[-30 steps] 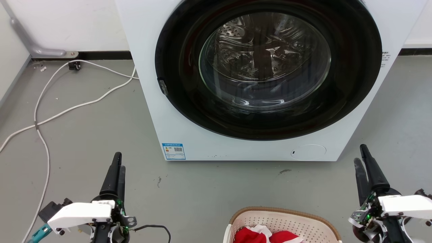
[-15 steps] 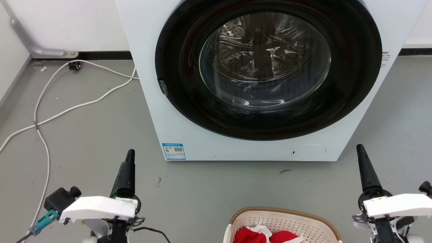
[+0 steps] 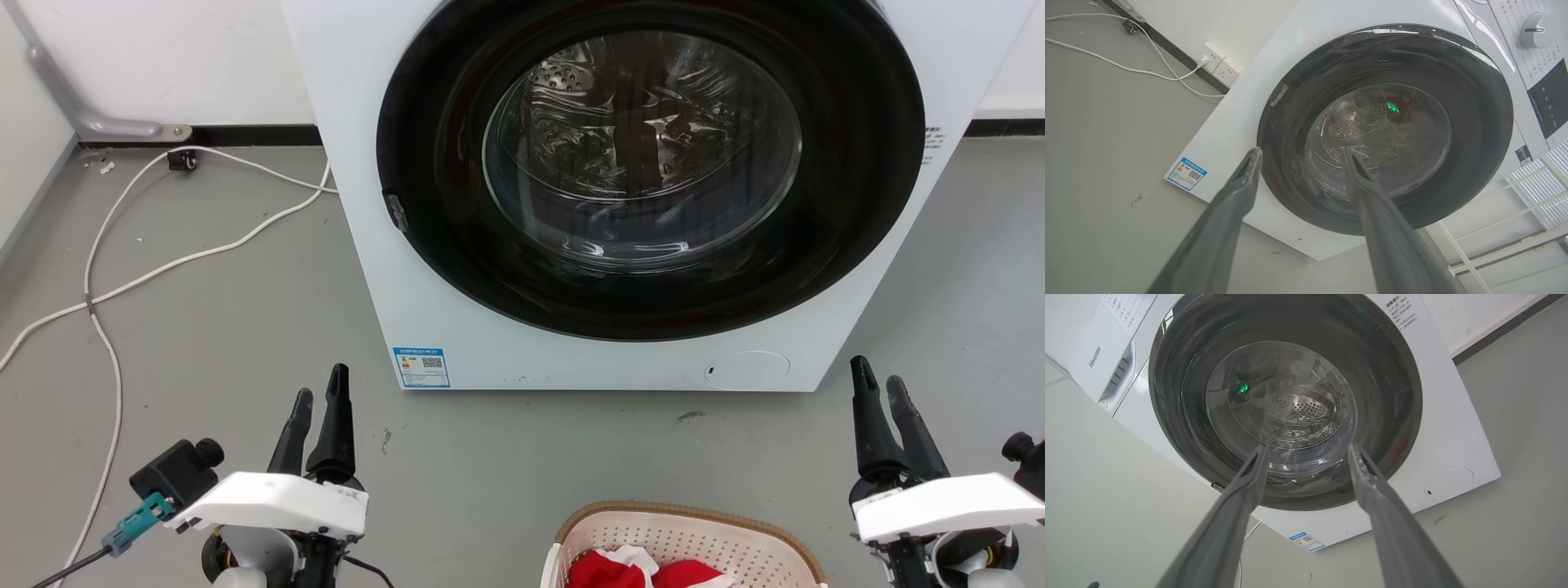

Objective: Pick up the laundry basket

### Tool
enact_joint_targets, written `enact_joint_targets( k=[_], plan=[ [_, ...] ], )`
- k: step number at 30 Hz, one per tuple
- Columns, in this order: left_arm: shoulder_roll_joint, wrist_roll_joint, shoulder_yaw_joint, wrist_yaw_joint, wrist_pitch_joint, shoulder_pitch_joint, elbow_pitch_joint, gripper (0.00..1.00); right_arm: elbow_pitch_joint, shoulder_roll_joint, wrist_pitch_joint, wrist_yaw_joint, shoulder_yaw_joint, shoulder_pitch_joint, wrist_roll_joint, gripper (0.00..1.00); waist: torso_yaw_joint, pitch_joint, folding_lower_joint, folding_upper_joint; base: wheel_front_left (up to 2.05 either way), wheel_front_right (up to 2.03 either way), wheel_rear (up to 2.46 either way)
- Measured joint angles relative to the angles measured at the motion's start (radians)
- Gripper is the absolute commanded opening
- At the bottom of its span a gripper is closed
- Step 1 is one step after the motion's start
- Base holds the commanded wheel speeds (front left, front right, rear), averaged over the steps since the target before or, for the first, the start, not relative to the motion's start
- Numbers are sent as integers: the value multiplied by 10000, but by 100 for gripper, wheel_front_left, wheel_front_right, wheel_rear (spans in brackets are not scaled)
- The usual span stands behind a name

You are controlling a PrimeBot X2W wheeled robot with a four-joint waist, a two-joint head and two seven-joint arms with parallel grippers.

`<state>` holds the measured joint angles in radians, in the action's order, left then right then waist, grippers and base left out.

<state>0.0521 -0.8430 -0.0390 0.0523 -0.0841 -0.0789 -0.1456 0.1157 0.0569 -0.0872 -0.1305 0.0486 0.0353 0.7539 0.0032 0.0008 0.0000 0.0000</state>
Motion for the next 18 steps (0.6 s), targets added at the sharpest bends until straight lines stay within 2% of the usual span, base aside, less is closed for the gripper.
enact_joint_targets(
  k=[18],
  plan=[
    [0, 2345, -453, -278, -525, 0, 171, 100, -201, -12, -268, 0, -58, -159, -2587, 100, 9, -3, 0, 0, 0, 0, 0]
  ],
)
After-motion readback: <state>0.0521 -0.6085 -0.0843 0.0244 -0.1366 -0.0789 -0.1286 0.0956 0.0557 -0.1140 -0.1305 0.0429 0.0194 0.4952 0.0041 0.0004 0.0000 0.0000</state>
